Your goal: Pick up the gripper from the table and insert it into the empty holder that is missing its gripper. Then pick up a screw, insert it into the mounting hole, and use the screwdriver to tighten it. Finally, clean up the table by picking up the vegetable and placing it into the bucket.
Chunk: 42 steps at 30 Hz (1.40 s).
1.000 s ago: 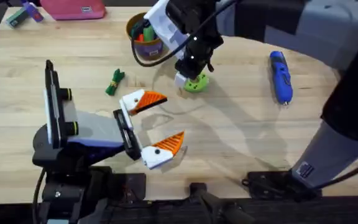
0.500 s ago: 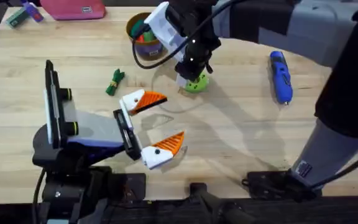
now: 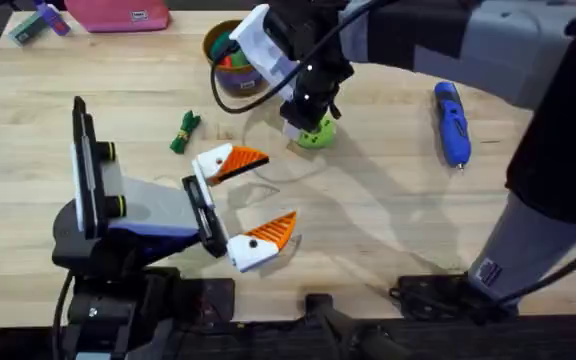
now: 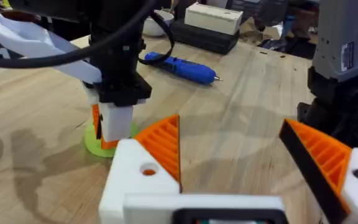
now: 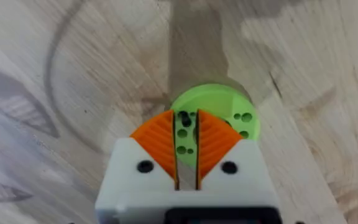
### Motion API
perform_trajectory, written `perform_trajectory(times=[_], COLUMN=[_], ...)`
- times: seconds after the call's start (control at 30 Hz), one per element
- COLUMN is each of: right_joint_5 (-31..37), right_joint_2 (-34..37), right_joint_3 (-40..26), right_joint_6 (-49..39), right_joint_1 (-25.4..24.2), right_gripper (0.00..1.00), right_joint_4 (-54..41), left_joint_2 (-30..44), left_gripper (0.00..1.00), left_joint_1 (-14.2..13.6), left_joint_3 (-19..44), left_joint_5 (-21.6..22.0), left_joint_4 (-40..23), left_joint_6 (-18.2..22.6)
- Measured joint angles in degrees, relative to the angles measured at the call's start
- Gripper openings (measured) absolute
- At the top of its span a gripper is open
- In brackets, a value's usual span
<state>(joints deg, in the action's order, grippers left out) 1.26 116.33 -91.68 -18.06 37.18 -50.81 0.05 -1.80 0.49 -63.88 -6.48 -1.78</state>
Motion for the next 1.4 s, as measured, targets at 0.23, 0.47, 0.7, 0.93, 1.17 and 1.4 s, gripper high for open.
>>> perform_trajectory(times=[0.23, 0.47, 0.7, 0.93, 1.17, 1.4], right_joint_5=[0.20, 0.22, 0.20, 0.22, 0.22, 0.26], right_joint_2=[0.33, 0.33, 0.33, 0.15, -2.91, -4.52], right_joint_3=[-0.12, -0.13, -0.80, -9.36, -24.92, -37.94], right_joint_6=[-0.01, -0.01, -0.01, -0.01, -0.01, -0.01], right_joint_1=[0.05, 0.06, 0.06, 0.06, 0.06, 1.41], right_gripper=[0.031, 0.007, 0.007, 0.007, 0.007, 0.007], right_joint_4=[0.10, 0.09, -1.61, -11.15, -22.67, -32.36], left_joint_2=[0.00, 0.00, 0.00, 0.00, 0.00, 0.00], left_gripper=[0.986, 0.985, 0.985, 0.986, 0.985, 0.985], left_joint_1=[0.00, 0.00, 0.00, 0.00, 0.00, 0.00], left_joint_3=[0.00, 0.00, 0.00, 0.00, 0.00, 0.00], left_joint_5=[0.00, 0.00, 0.00, 0.00, 0.00, 0.00], left_joint_4=[0.00, 0.00, 0.00, 0.00, 0.00, 0.00], left_joint_6=[0.00, 0.00, 0.00, 0.00, 0.00, 0.00])
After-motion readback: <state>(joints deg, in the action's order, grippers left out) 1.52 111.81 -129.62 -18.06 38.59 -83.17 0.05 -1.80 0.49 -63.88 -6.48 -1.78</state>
